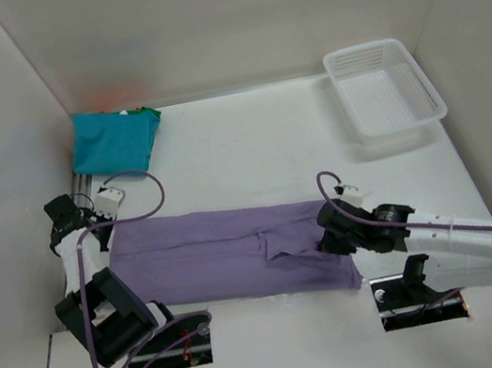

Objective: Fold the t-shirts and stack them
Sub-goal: Fold the other side of the tshirt into a rectangle

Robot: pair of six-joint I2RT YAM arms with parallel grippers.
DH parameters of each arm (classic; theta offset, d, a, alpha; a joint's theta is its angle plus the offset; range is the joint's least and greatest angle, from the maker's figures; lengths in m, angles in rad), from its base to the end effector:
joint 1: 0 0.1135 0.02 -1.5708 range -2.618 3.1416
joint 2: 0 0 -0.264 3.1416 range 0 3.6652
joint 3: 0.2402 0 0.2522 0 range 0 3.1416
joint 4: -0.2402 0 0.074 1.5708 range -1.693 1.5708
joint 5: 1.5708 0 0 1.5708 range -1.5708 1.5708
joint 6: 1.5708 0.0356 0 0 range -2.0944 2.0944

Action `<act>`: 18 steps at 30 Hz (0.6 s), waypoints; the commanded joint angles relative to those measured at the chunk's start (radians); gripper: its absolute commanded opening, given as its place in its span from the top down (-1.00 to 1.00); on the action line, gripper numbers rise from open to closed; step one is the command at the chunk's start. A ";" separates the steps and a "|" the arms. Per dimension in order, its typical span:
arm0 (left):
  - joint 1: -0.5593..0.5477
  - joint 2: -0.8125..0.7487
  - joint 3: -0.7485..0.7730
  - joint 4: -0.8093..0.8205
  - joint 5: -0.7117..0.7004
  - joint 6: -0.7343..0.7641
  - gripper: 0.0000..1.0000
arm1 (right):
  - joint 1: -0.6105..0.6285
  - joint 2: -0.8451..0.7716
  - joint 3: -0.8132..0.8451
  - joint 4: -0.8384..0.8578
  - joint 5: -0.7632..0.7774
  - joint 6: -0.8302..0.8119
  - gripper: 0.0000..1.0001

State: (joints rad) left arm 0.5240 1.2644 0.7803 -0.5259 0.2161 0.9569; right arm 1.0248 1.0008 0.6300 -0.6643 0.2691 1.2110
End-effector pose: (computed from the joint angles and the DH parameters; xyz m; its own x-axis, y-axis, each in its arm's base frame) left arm 0.2142 0.1150 0.2122 -0.7411 0.4938 -0.4548 0.3747 0.8664 0.3302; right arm 0.1031 0.1514 0.2098 -0.8624 0.3183 -0.3937 0.1527 0.9049 0.3973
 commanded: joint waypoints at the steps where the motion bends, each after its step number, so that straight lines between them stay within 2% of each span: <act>1: 0.009 0.024 -0.018 0.030 -0.004 0.088 0.73 | 0.013 -0.019 -0.019 0.057 0.006 0.044 1.00; 3: 0.003 0.021 -0.033 0.050 -0.014 0.091 0.50 | 0.020 -0.013 -0.029 0.075 0.001 0.047 1.00; 5: -0.006 0.004 -0.036 0.060 -0.020 0.089 0.12 | 0.030 -0.004 -0.032 0.092 0.001 0.054 1.00; 6: -0.008 -0.013 -0.029 0.060 -0.017 0.085 0.02 | 0.034 0.001 -0.035 0.098 0.001 0.059 1.00; 9: -0.040 -0.086 0.036 0.038 0.017 0.036 -0.11 | 0.048 0.019 -0.041 0.115 -0.001 0.067 1.00; 11: -0.113 -0.131 0.097 -0.002 0.058 -0.013 -0.13 | 0.051 0.030 -0.046 0.126 -0.001 0.068 1.00; 14: -0.349 -0.129 0.204 -0.129 0.110 -0.085 -0.13 | 0.048 0.032 -0.055 0.144 0.004 0.073 1.00; 16: -0.588 -0.123 0.227 -0.161 0.111 -0.139 -0.13 | 0.038 0.018 -0.062 0.163 0.004 0.068 1.00; 18: -0.873 -0.119 0.215 -0.158 0.082 -0.179 -0.15 | -0.007 0.001 -0.069 0.181 0.002 0.049 0.99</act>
State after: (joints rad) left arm -0.0807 1.1645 0.9928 -0.5804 0.2337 0.8772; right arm 1.0531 1.0321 0.5709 -0.5571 0.2623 1.2613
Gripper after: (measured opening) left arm 0.569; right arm 0.018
